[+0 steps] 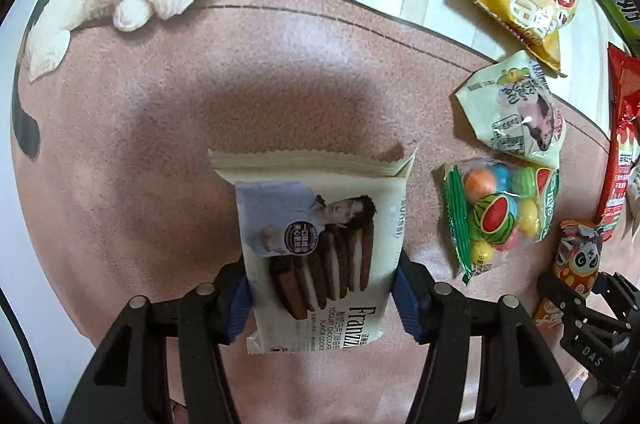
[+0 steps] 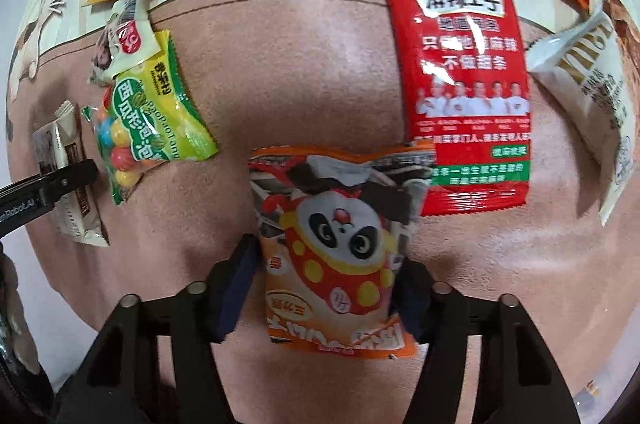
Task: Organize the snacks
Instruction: 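Grasp the Franzzi cookie pack with left tool while right tool grasps panda snack bag, then carry both packs into the cardboard box and open both tools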
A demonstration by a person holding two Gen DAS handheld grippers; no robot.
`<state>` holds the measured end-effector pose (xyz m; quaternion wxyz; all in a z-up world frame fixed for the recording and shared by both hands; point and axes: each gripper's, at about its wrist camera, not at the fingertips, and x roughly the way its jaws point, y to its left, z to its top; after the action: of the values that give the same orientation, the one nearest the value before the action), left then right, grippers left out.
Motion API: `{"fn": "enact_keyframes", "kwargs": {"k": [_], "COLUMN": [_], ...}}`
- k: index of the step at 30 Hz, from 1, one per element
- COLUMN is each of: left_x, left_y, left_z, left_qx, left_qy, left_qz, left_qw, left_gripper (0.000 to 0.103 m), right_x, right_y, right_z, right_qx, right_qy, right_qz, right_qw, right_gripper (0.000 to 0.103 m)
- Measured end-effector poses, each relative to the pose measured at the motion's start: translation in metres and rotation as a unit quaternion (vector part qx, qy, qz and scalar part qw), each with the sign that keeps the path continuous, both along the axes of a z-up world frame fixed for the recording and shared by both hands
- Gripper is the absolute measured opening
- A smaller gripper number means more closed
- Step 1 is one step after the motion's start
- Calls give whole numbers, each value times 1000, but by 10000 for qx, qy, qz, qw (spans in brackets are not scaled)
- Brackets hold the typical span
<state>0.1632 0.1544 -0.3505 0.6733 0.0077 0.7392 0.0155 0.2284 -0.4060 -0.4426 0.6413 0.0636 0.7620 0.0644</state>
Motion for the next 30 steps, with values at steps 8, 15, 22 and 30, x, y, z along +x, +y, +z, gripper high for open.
{"fn": "enact_keyframes", "kwargs": {"k": [8,15,22,30], "left_x": [-3,-2,-2,18], "left_y": [-4,-6,-15,-33], "left_z": [41,84,130,229], "left_qx": [-36,-273,-575,-1253], "left_qy": [-140,-319,-576,-1199], "left_qz": [-144,-286,-436,-672], "left_qw": [9998,9987,9957,9826], "left_gripper": [56,56,56,56], "right_x": [1,2,18,54], "right_y": [-18,-32,-43,-68], "right_z": [-1,22,59,159], "right_qx": [190,366,501,1000], "right_qy": [-89,-444,-958,-1832], "right_qz": [-228,-362,-358,-530], "right_qw": [9995,9977,9935,9765], "right_gripper": [56,52,52,51]}}
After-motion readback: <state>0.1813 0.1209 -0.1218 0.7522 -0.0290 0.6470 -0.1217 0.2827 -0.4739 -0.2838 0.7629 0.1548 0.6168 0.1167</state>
